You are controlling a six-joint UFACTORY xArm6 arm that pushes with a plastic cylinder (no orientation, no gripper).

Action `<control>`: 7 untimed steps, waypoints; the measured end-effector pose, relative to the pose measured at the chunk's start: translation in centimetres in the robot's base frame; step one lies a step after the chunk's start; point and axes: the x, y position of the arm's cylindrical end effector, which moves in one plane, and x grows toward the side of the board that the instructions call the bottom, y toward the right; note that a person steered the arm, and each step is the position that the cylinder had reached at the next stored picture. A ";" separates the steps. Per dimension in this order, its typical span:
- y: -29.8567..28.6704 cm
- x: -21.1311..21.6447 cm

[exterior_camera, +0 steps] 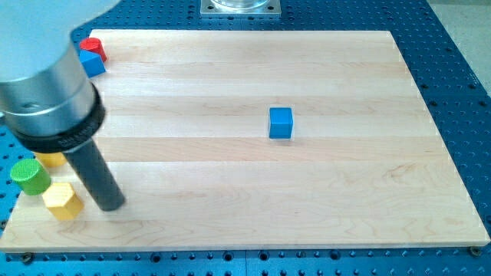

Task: Put the hexagon below the green circle

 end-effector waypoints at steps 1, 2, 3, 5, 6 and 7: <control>-2.8 0.2; -3.5 0.9; -4.9 1.4; -8.9 3.1; -9.5 4.3; -9.9 4.3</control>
